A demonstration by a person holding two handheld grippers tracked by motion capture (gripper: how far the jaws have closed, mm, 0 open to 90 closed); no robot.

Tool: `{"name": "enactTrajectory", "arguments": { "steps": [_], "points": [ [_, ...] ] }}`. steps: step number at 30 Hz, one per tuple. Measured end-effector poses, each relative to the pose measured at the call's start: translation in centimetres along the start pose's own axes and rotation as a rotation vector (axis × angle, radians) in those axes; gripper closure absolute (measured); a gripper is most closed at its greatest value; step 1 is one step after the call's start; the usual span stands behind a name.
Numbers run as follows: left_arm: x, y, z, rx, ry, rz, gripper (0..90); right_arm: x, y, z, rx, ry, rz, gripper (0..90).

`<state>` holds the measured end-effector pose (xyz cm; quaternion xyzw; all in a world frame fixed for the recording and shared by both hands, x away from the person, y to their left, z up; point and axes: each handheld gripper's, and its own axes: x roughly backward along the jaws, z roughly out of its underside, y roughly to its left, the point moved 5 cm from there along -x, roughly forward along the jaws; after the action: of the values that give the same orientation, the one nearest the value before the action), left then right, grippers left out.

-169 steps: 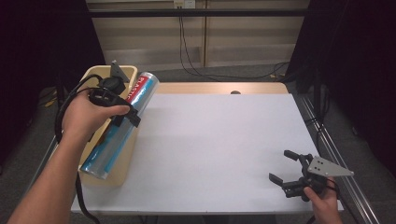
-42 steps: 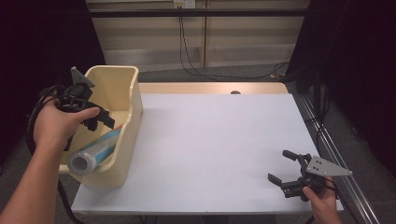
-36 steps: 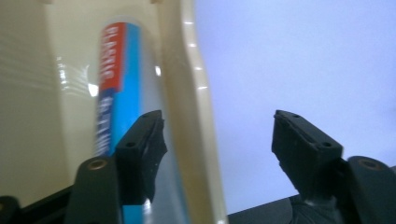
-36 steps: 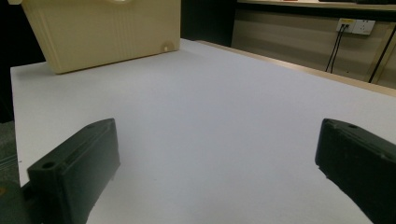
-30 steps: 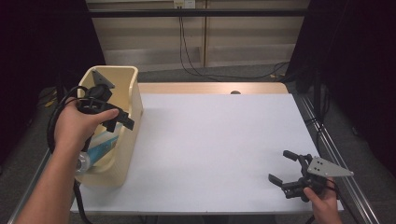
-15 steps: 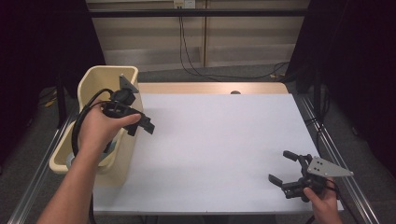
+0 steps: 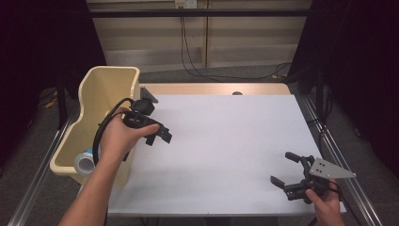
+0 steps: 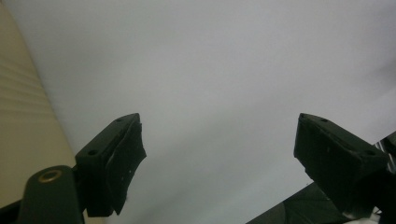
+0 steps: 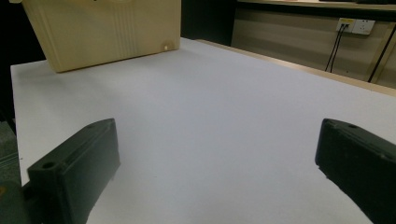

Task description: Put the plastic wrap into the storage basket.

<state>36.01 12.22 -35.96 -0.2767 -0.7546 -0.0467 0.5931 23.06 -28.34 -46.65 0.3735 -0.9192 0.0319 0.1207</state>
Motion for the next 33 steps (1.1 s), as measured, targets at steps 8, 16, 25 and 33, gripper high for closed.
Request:
{"name": "enactTrajectory", "arguments": {
  "steps": [8, 16, 25, 33],
  "points": [
    [-2.9, -0.9, 0.3, -0.020, 0.011, 0.018, 14.1, 0.1, 0.0, 0.0, 0.000, -0.001, -0.001, 0.0],
    [-5.5, -1.4, 1.1, -0.053, 0.021, -0.011, 12.7, 0.0, 0.0, 0.0, 0.003, 0.001, -0.001, 0.0],
    [-8.5, -2.0, 2.0, -0.066, -0.003, 0.015, 12.1, 0.0, 0.0, 0.0, 0.004, 0.002, -0.003, 0.0],
    [-10.3, -2.1, 3.0, -0.095, -0.146, 0.014, 11.8, 0.0, 0.1, 0.1, 0.005, 0.003, -0.002, 0.0]
  ]
}}
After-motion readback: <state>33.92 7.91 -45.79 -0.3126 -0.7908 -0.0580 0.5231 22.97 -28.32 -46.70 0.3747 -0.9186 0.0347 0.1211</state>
